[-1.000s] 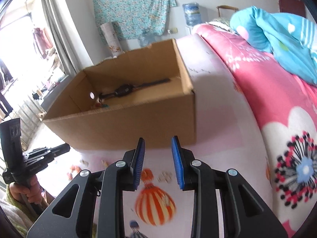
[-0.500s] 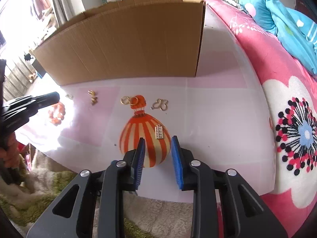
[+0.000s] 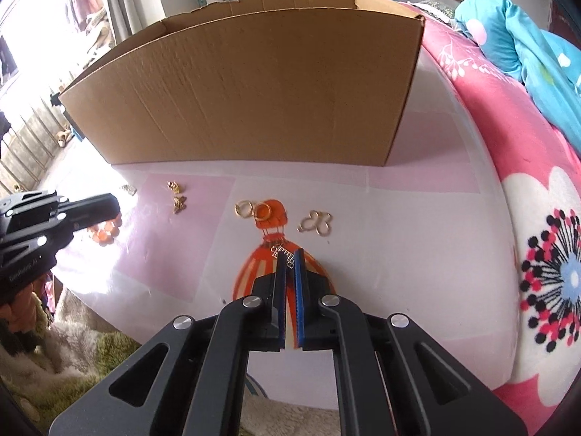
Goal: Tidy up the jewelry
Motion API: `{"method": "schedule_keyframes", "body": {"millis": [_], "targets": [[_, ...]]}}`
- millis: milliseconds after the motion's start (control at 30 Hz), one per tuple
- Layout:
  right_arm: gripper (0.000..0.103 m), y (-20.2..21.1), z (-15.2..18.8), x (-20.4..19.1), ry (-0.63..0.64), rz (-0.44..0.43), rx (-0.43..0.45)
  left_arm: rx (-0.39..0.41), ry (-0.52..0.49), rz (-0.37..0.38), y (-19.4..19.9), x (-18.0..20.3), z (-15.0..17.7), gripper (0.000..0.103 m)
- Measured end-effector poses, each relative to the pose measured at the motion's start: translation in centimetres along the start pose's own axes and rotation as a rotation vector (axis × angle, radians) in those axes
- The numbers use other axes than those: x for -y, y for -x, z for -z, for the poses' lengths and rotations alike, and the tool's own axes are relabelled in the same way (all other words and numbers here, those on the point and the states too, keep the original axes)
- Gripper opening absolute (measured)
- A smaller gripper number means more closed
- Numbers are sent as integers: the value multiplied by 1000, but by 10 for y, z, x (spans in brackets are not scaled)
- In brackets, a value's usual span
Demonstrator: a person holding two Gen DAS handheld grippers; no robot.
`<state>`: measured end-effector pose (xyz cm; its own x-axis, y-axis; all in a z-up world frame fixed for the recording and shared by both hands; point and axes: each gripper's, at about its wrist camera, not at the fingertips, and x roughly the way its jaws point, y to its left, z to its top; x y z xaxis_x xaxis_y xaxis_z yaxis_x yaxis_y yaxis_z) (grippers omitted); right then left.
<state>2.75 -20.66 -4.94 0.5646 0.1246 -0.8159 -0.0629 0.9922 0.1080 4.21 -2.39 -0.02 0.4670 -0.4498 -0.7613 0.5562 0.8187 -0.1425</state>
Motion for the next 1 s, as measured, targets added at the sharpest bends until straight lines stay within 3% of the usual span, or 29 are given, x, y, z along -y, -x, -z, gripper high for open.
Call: {"method": "schedule_keyframes", "body": {"millis": [267,367,467,667,1000], "targets": [[6,-3,-10,6,-39,-31,15,-9,20,-60,-2,-10,-6,3],[7,0,-8,9,-57,-54,26,-18,34,-93,-4,-19,-10,25],[7,2,-9,11,-70,-66,35,-35,42,-115,-8,-25,-13,30],[7,3,-10,13,-75,-75,48,-100,48,-137,-22,-29,-15,30],[7,0,-8,14,-94,-91,50,-118,-23,-179,-28,-14,-17,29]]}}
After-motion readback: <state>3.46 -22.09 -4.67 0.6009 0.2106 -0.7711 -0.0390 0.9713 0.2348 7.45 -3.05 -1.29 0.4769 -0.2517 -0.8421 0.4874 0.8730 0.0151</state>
